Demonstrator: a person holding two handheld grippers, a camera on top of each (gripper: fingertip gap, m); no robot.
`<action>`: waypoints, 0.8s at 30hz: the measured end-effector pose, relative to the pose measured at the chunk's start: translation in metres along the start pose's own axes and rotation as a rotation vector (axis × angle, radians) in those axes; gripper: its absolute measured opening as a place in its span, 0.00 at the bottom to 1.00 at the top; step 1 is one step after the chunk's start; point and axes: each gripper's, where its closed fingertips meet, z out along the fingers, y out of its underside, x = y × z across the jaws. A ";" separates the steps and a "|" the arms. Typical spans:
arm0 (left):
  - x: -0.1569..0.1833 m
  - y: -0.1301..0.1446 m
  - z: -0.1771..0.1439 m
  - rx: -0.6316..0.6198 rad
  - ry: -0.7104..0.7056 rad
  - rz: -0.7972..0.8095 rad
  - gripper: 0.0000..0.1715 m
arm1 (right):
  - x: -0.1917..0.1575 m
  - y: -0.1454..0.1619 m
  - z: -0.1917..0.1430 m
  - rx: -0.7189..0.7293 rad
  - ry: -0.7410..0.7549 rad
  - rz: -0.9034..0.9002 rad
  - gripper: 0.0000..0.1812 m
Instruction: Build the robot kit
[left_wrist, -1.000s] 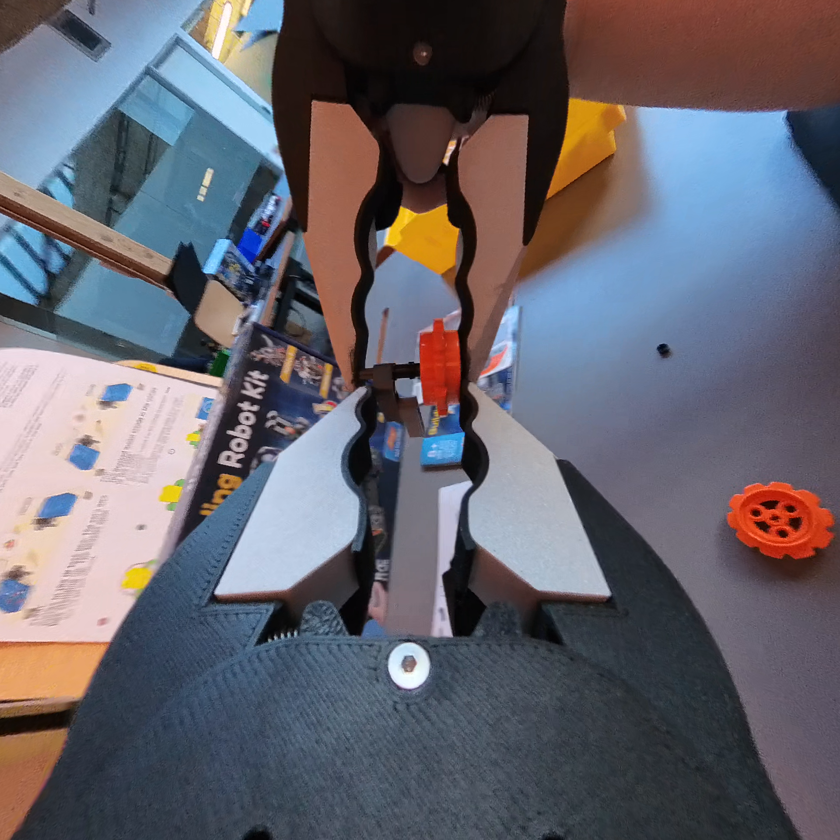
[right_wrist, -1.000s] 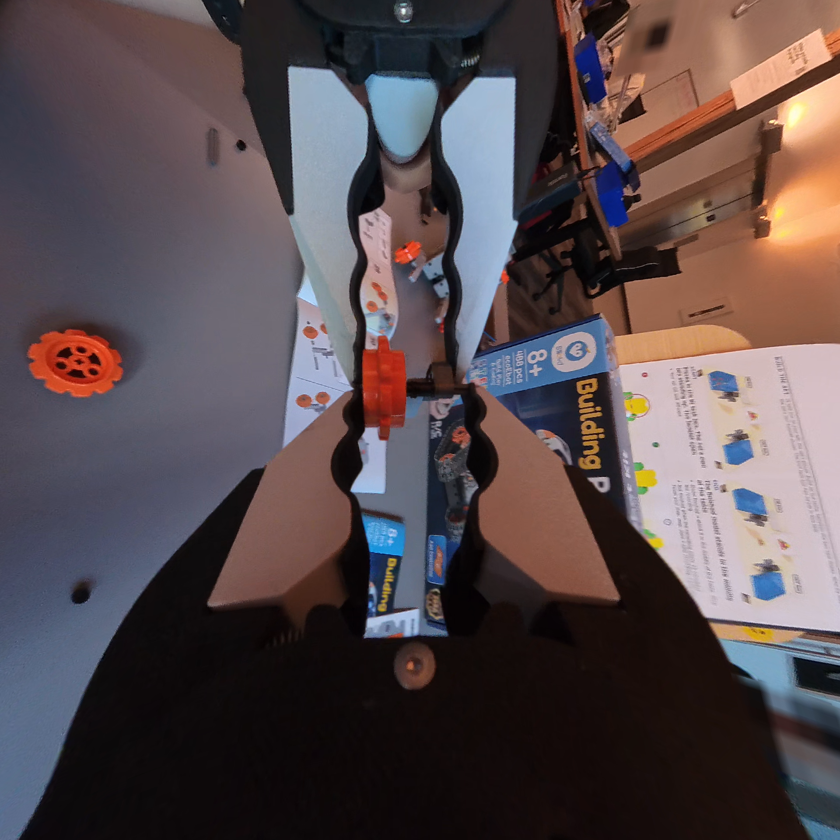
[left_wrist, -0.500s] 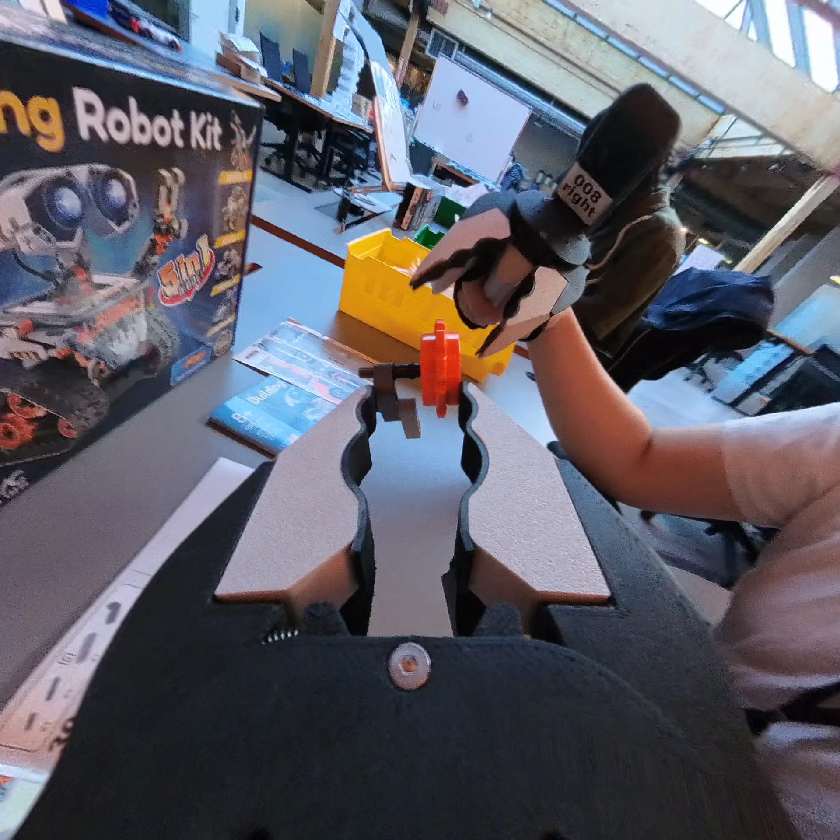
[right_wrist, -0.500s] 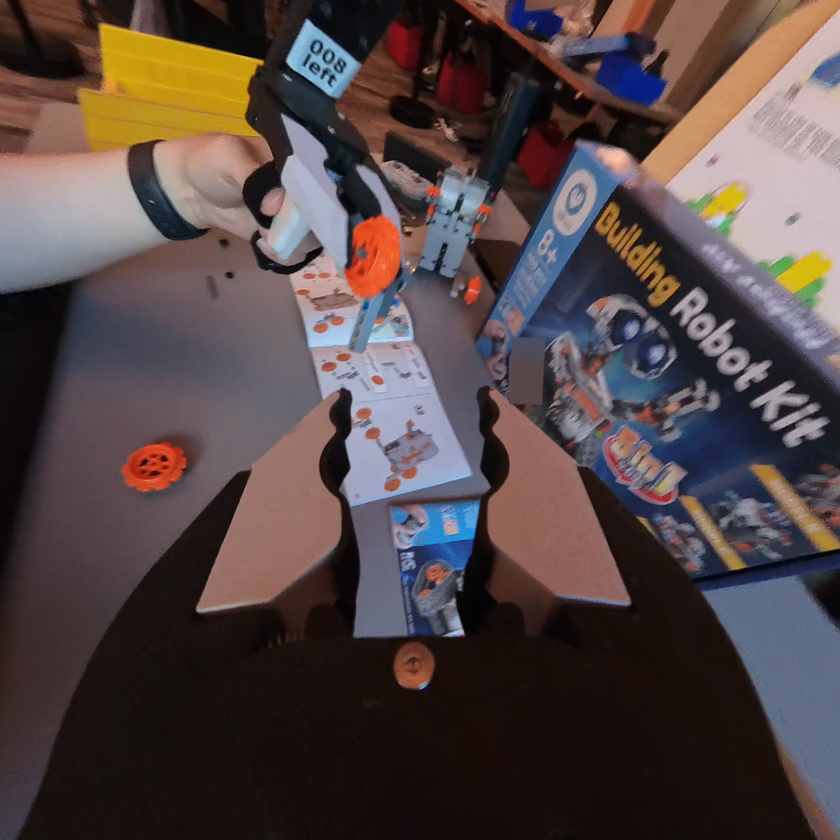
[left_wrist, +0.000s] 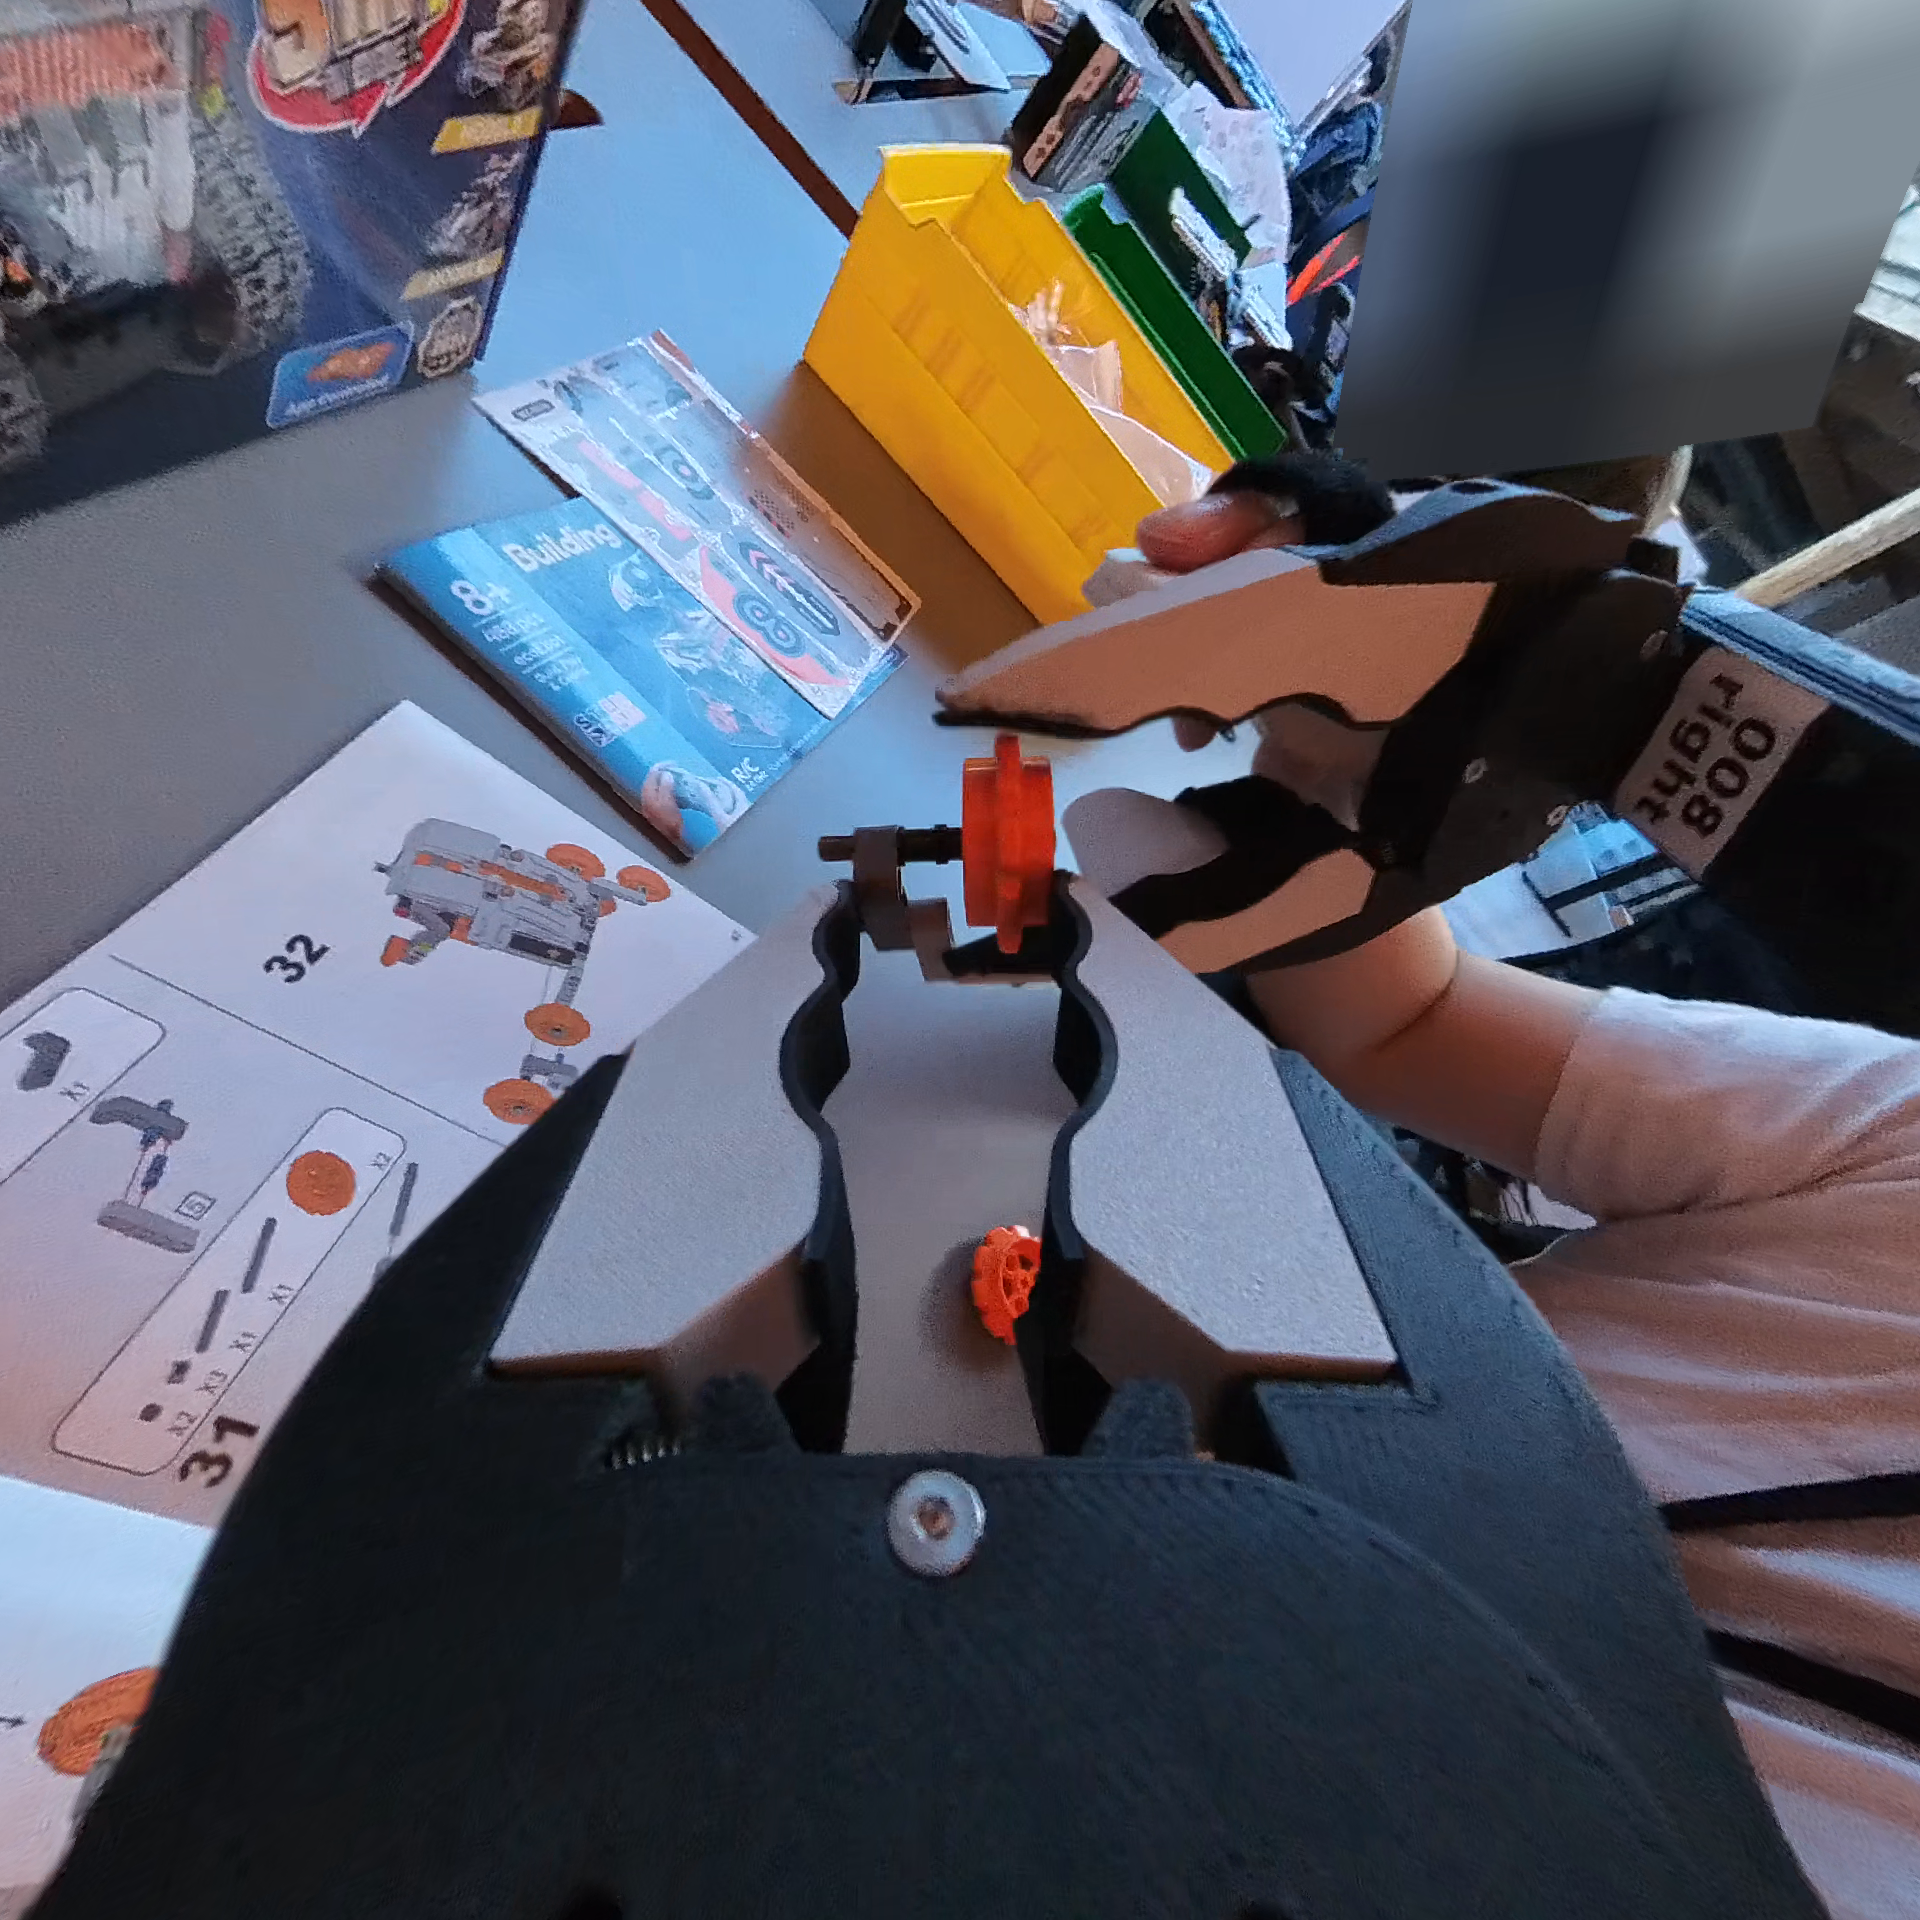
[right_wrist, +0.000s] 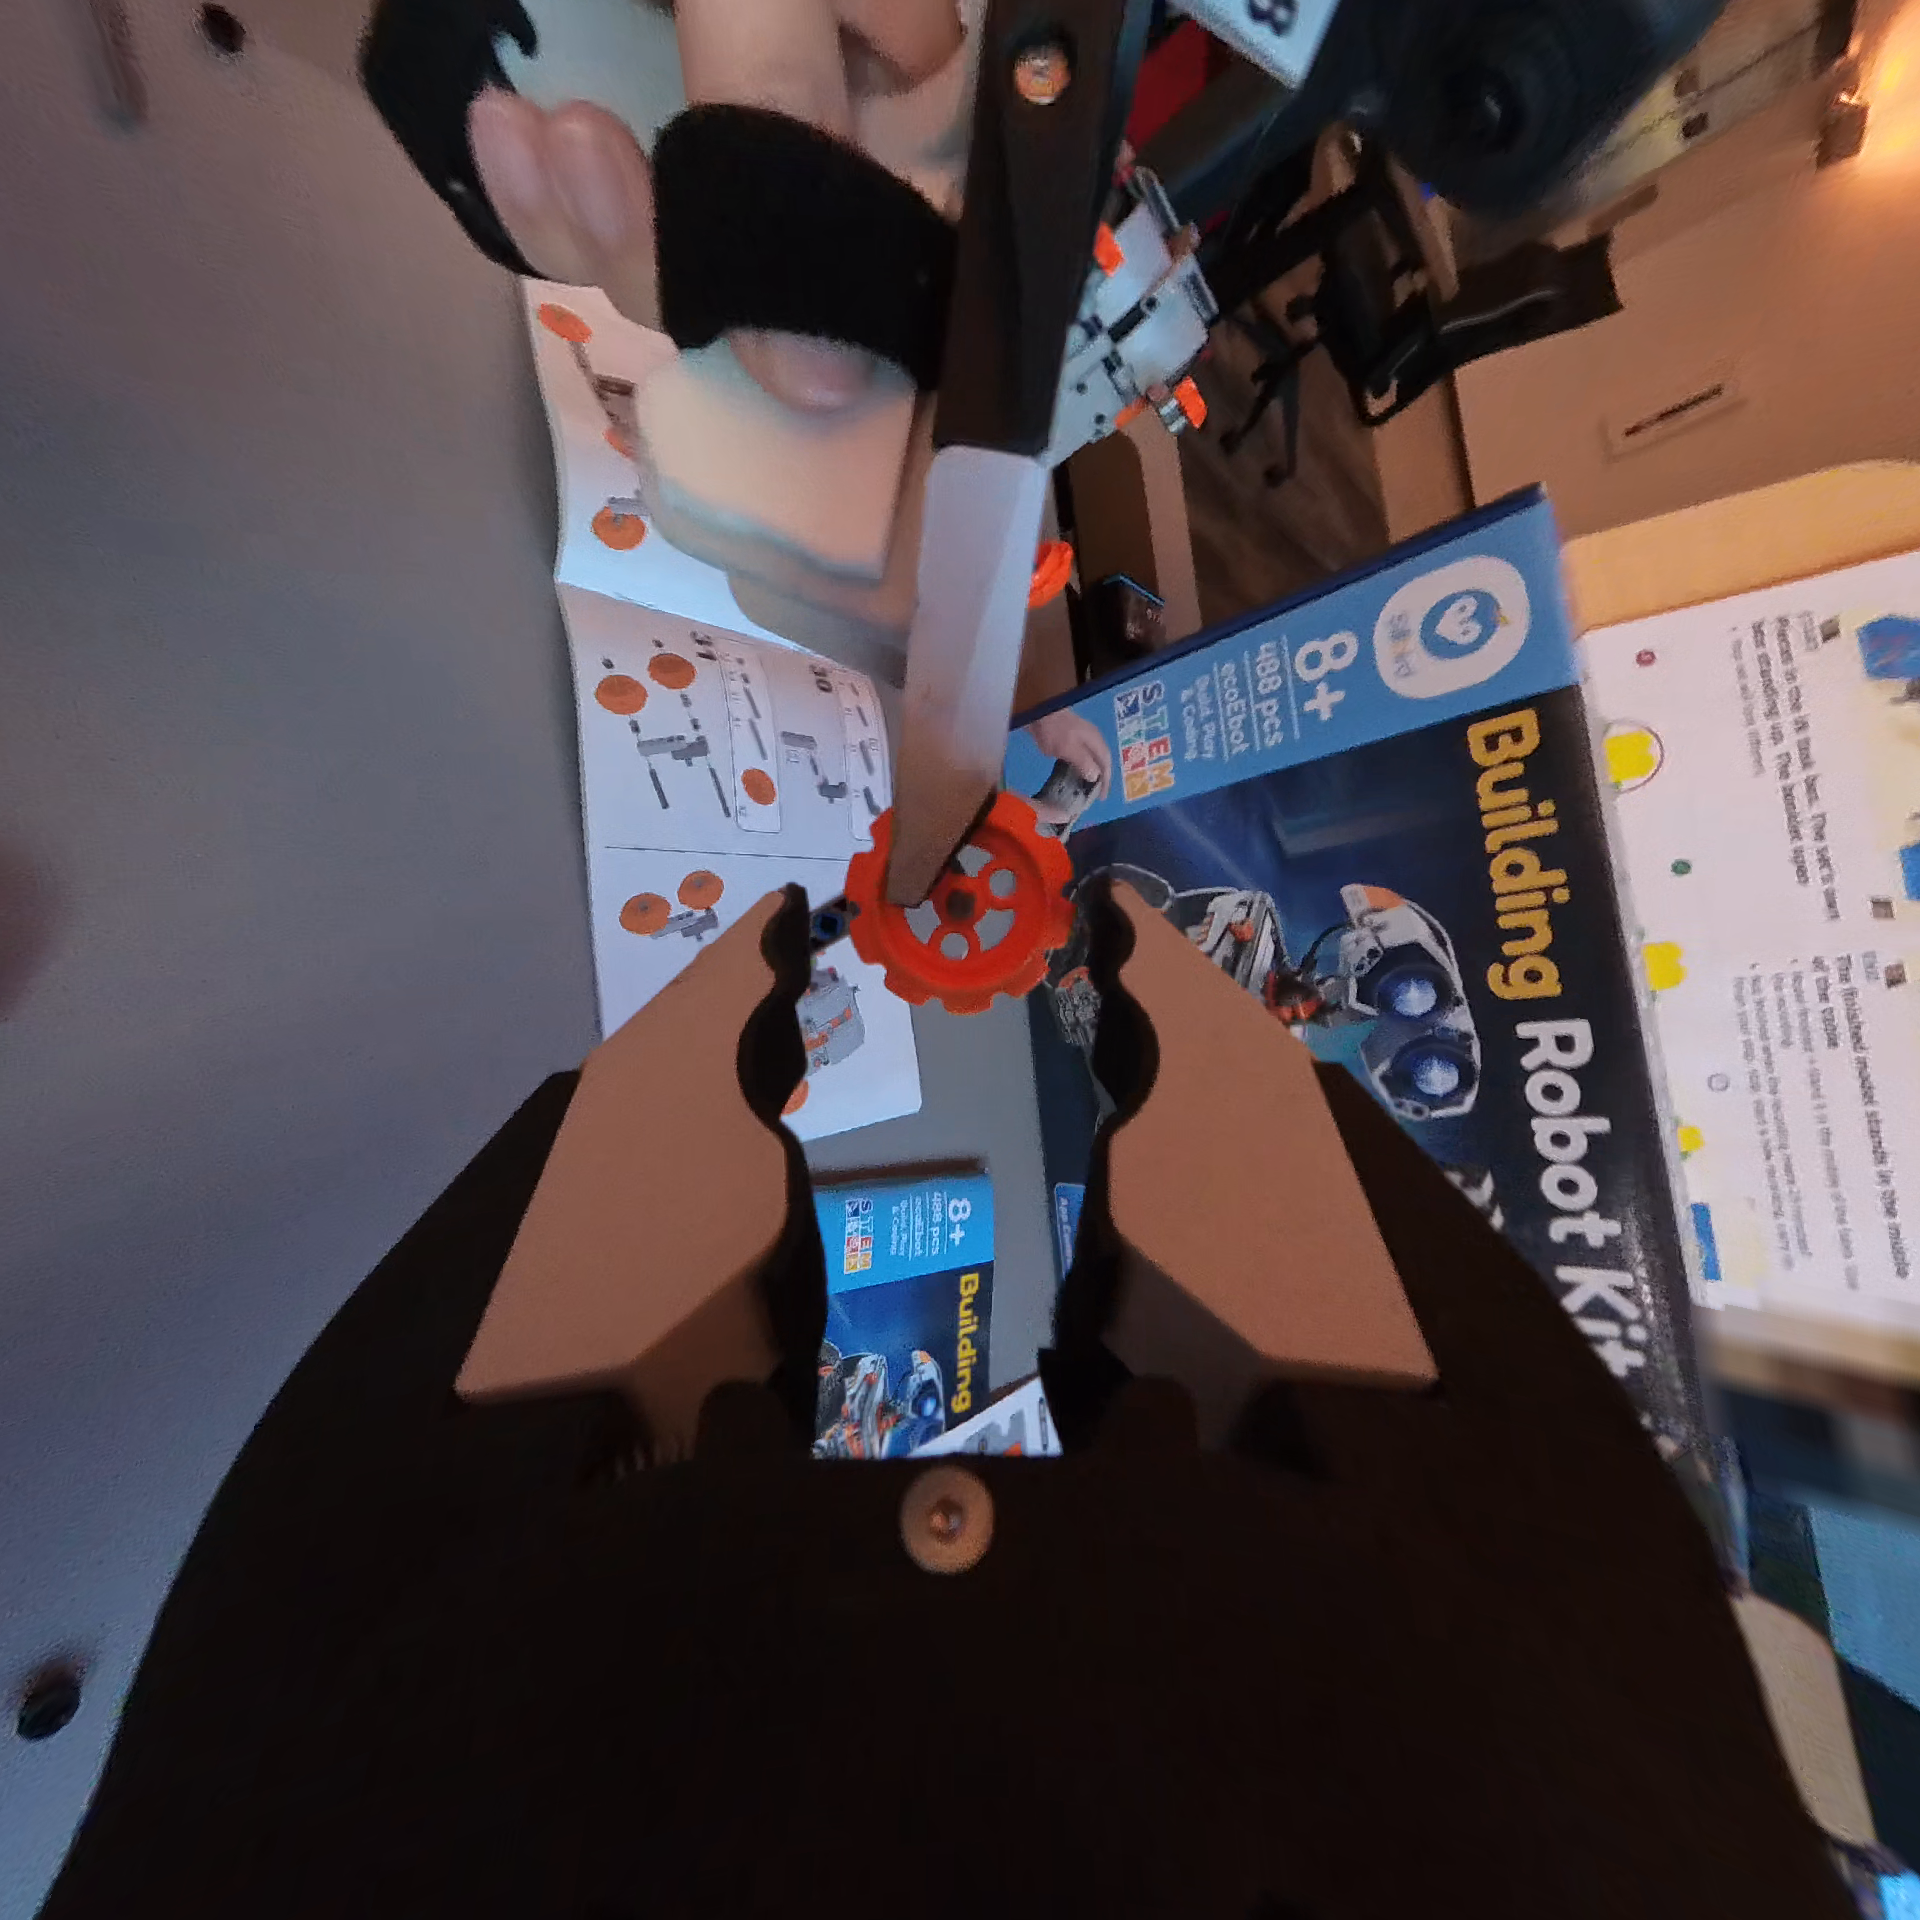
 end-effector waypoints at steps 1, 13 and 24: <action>-0.002 0.000 0.000 0.004 -0.005 -0.014 0.20 | 0.001 0.002 0.001 0.002 0.004 0.022 0.29; -0.024 -0.034 -0.019 0.256 -0.052 -0.178 0.20 | 0.011 0.015 0.025 0.117 -0.088 0.711 0.04; 0.000 -0.063 -0.074 0.418 -0.036 0.093 0.27 | 0.045 -0.021 -0.024 0.487 -0.201 0.986 0.03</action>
